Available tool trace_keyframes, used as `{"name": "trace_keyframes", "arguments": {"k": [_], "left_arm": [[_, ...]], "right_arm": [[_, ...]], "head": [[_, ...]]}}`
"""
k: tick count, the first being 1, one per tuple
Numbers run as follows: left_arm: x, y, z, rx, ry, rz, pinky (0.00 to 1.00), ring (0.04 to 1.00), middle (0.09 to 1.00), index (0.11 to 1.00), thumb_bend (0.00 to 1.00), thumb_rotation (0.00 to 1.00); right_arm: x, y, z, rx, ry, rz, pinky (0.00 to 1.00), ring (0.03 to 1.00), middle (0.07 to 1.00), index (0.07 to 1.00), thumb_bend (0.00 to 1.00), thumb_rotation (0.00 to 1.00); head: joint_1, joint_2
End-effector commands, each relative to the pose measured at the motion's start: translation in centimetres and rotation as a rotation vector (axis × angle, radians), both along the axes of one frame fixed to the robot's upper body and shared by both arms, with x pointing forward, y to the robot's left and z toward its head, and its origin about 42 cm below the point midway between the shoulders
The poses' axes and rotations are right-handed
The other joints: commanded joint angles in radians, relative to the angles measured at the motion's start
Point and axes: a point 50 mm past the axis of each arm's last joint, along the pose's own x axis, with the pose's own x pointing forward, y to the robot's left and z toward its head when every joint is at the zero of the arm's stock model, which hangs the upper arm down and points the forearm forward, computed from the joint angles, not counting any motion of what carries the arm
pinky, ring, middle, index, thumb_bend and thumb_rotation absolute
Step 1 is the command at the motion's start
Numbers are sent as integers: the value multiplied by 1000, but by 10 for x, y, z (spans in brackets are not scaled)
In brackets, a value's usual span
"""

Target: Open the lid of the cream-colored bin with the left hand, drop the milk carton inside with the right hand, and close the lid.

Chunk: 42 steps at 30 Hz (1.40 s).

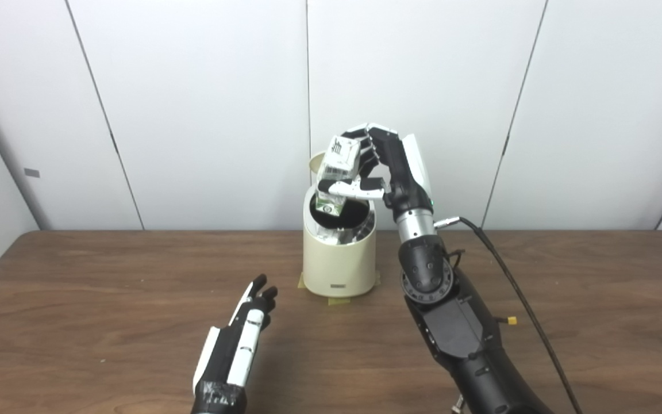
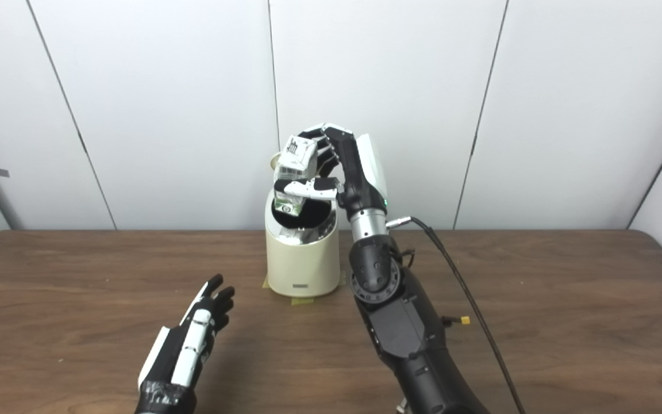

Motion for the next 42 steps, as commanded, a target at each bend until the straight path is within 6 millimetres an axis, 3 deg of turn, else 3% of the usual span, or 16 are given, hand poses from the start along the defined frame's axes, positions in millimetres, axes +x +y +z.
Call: {"name": "trace_keyframes", "arguments": {"k": [1, 15, 20, 28, 30, 32, 33, 35, 36, 38, 39, 40, 41, 42], "left_arm": [[-2, 2, 12, 0, -68, -16, 962, 948, 945, 977, 442, 928], [-3, 7, 14, -4, -73, -40, 964, 951, 949, 967, 426, 924], [-3, 7, 14, -7, -83, -49, 967, 954, 950, 970, 428, 896], [-4, 7, 18, -23, -87, -39, 981, 961, 955, 975, 421, 932], [-4, 7, 20, -26, -90, -33, 974, 956, 950, 968, 429, 929], [-4, 8, 21, -27, -96, -36, 979, 957, 953, 972, 400, 949], [-4, 8, 22, -26, -96, -38, 984, 960, 956, 974, 394, 974], [-4, 8, 22, -19, -93, -38, 990, 963, 959, 973, 398, 979], [-4, 9, 22, -19, -93, -38, 986, 963, 958, 970, 399, 979], [-4, 9, 22, -22, -96, -41, 989, 967, 960, 970, 390, 971], [-4, 9, 22, -21, -98, -43, 992, 967, 960, 972, 380, 968], [-4, 9, 22, -19, -99, -44, 991, 966, 959, 973, 376, 966], [-4, 9, 22, -19, -98, -45, 991, 966, 958, 973, 374, 966], [-4, 10, 22, -19, -96, -45, 991, 968, 959, 974, 375, 958]], "right_arm": [[3, 10, 39, 33, -158, 26, 322, 380, 503, 519, 514, 0], [11, 0, 3, -27, -135, -48, 321, 395, 494, 509, 498, 0], [12, -3, -2, -31, -140, -53, 323, 395, 491, 512, 498, 0], [10, -4, -1, -45, -151, -60, 326, 400, 495, 505, 499, 0], [10, -5, -2, -99, -139, -82, 362, 405, 488, 524, 500, 0], [10, -5, -3, -166, -126, -110, 334, 388, 498, 537, 510, 0], [10, -6, -4, -189, -118, -117, 319, 427, 490, 514, 517, 0], [9, -6, -4, -213, -108, -126, 308, 447, 506, 488, 519, 0], [8, -5, -4, -222, -102, -132, 310, 452, 594, 490, 514, 0], [7, -5, -4, -238, -92, -143, 245, 449, 656, 492, 511, 0], [7, -5, -3, -246, -86, -145, 225, 396, 682, 493, 518, 86], [7, -4, -3, -251, -82, -146, 239, 399, 694, 555, 737, 126], [7, -4, -3, -253, -76, -142, 246, 400, 700, 587, 849, 146], [7, -5, -2, -253, -72, -136, 310, 464, 709, 610, 927, 164]], "head": [[-4, 3], [-31, 0], [-36, 6], [-45, 22], [-45, 26], [-44, 28], [-44, 28], [-45, 32], [-47, 33], [-50, 33], [-51, 33], [-51, 33], [-52, 33], [-54, 34]]}}
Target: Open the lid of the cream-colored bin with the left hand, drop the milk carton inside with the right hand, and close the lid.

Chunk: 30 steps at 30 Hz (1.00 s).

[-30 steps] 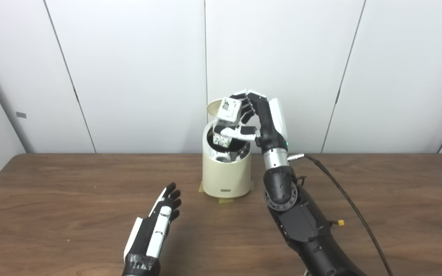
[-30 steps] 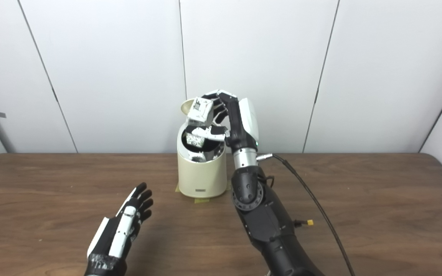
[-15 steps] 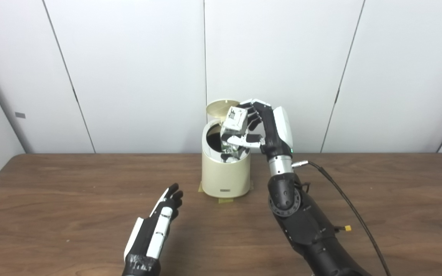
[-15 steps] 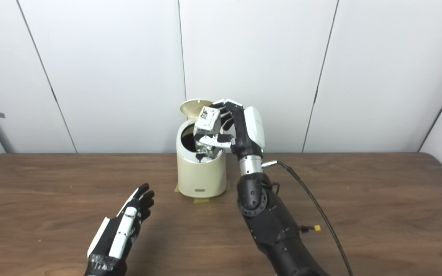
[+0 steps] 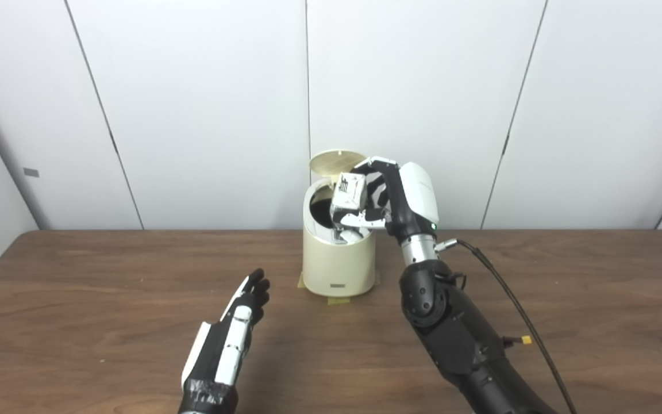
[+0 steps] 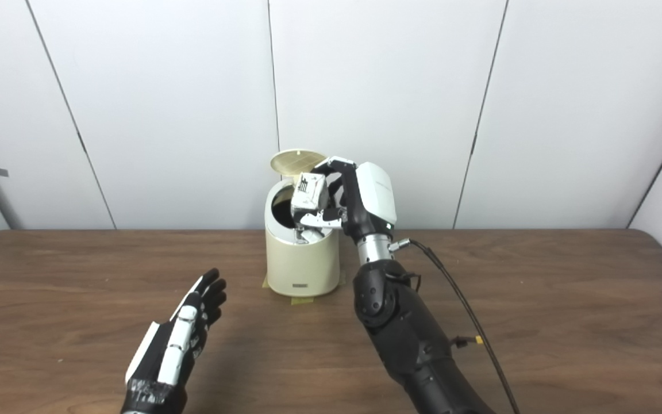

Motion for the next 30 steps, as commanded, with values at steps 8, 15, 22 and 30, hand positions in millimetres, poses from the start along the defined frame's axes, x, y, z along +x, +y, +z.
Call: {"name": "trace_keyframes", "arguments": {"k": [8, 15, 22, 30], "left_arm": [[0, 0, 11, 14, -53, -23, 999, 976, 964, 978, 375, 944], [1, 1, 10, 9, -42, -14, 1000, 980, 963, 973, 382, 910], [4, 2, 9, 14, -29, -8, 1000, 985, 969, 979, 382, 908], [9, 5, 4, 14, -16, -12, 1000, 984, 969, 979, 377, 918]], "right_arm": [[7, 3, 39, 19, -82, 31, 384, 543, 724, 660, 1000, 214], [7, 1, 40, 65, -91, 40, 497, 575, 649, 632, 990, 169], [5, -2, 41, 232, -123, 53, 363, 402, 496, 517, 541, 5], [-2, -18, 41, 280, -94, 33, 362, 413, 497, 490, 520, 0]], "head": [[-5, 3], [-14, 9], [-26, 7], [-42, 6]]}}
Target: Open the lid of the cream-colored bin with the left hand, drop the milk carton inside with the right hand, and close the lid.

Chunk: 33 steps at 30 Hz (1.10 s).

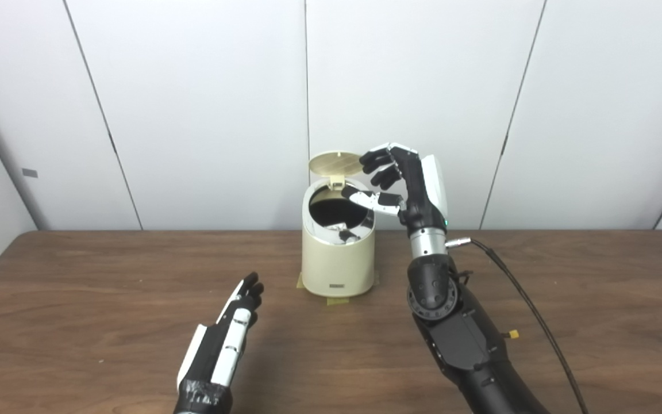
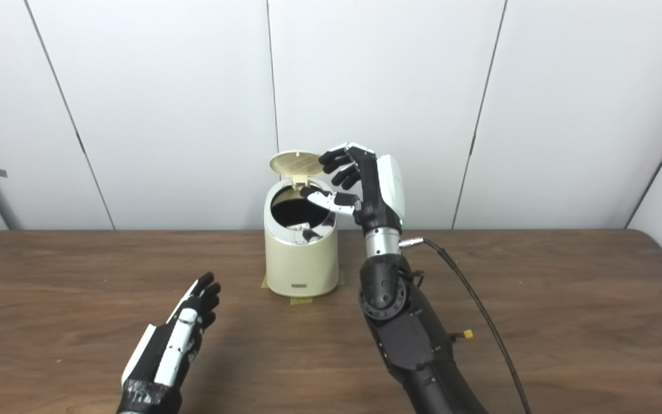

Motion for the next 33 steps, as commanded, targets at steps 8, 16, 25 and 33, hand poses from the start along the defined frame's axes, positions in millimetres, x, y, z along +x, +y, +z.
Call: {"name": "trace_keyframes", "arguments": {"k": [8, 16, 25, 33], "left_arm": [[9, 4, 5, -17, -46, -15, 1000, 980, 966, 984, 384, 896], [14, 17, 1, -37, -49, 6, 1000, 973, 968, 983, 363, 874], [32, 26, 7, -130, -33, 56, 988, 971, 969, 983, 344, 920], [78, 25, 25, -149, -58, -19, 986, 978, 976, 990, 389, 955]], "right_arm": [[-11, -28, 10, 33, -20, -27, 378, 412, 496, 491, 520, 0], [-39, -52, -7, 105, 197, -16, 440, 472, 497, 468, 522, 0], [-88, -75, -31, 347, 370, 105, 558, 637, 650, 593, 555, 285], [-134, -92, -62, 473, 412, 162, 744, 835, 854, 822, 563, 599]], "head": [[-13, -7], [-25, -29], [-47, -38], [-19, -49]]}}
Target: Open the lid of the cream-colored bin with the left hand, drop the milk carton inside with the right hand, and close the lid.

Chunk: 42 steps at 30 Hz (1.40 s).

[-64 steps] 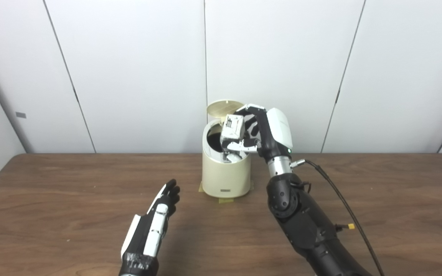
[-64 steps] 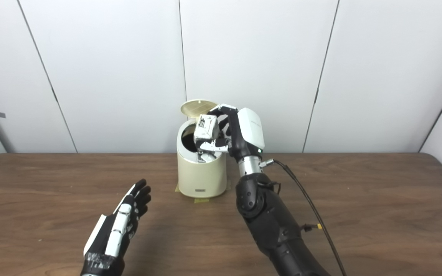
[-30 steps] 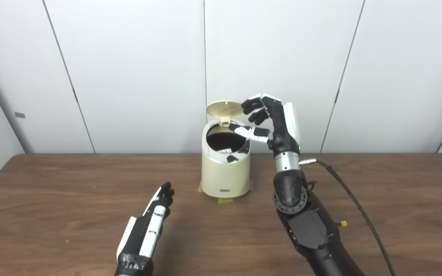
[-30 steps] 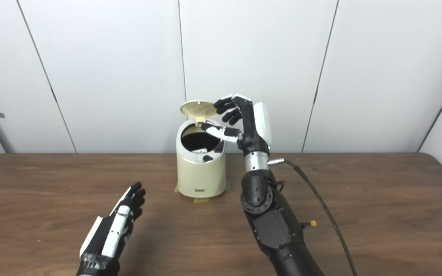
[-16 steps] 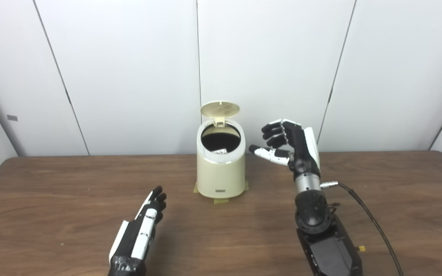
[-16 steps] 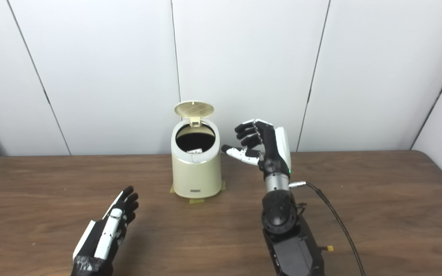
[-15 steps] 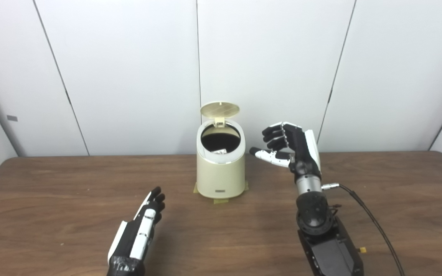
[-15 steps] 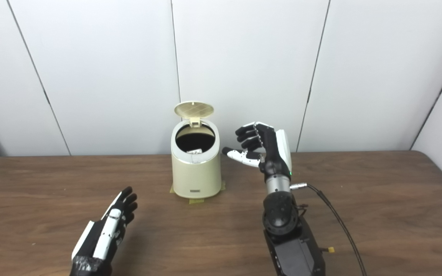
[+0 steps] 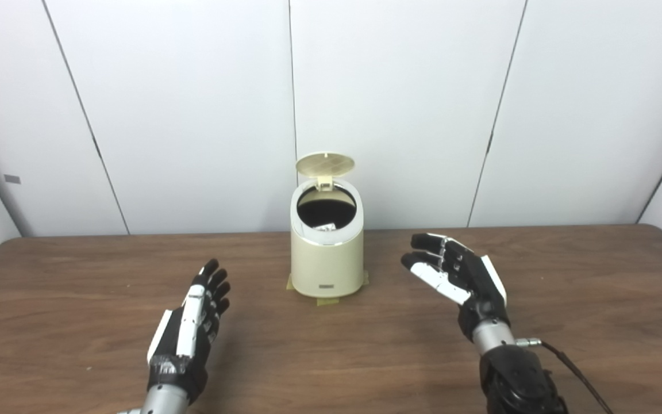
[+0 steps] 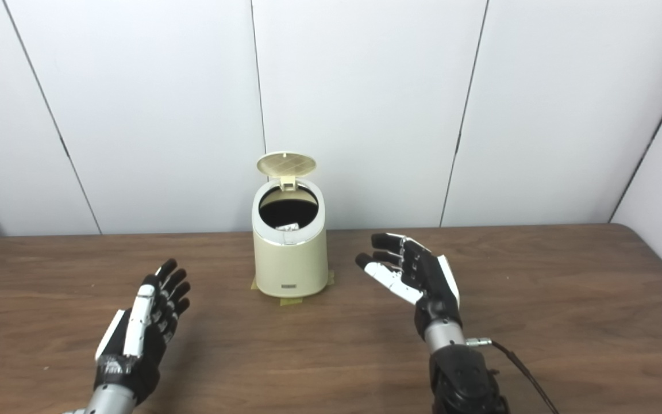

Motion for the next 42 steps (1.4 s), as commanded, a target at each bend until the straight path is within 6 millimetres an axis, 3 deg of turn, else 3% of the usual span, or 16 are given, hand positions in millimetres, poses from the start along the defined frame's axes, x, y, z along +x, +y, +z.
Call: {"name": "trace_keyframes", "arguments": {"k": [1, 8, 14, 23, 28, 32, 36, 42], "left_arm": [[24, -4, 31, 8, -113, -54, 984, 979, 975, 994, 399, 955], [74, -5, 67, 41, -169, -102, 961, 956, 956, 977, 488, 916], [119, -14, 104, 97, -229, -129, 975, 968, 962, 976, 511, 988], [169, -31, 148, 277, -321, -137, 944, 931, 916, 925, 536, 988], [186, -39, 164, 392, -370, -176, 947, 932, 914, 931, 557, 1000], [194, -45, 172, 474, -396, -202, 960, 933, 910, 911, 498, 1000], [197, -51, 176, 563, -415, -234, 958, 939, 905, 898, 476, 1000], [195, -58, 185, 711, -445, -264, 935, 921, 857, 871, 486, 1000]], "right_arm": [[-4, -3, 11, 43, -77, 10, 779, 864, 879, 849, 569, 648], [-22, -11, -8, 72, -81, -2, 859, 907, 913, 894, 565, 821], [-32, -9, -19, 24, -116, -6, 874, 909, 912, 886, 599, 906], [-41, -9, -27, 24, -133, -1, 862, 905, 906, 876, 649, 952], [-45, -12, -32, 20, -133, -11, 849, 904, 897, 877, 650, 973], [-51, -13, -33, 24, -136, -15, 850, 908, 903, 882, 640, 993], [-55, -12, -36, 37, -132, -22, 865, 905, 901, 886, 633, 1000], [-55, -9, -38, 63, -125, -26, 803, 891, 893, 881, 596, 999]], "head": [[9, -4], [46, 19], [74, 20], [106, 13], [103, -2], [103, -7], [105, -11], [98, -9]]}}
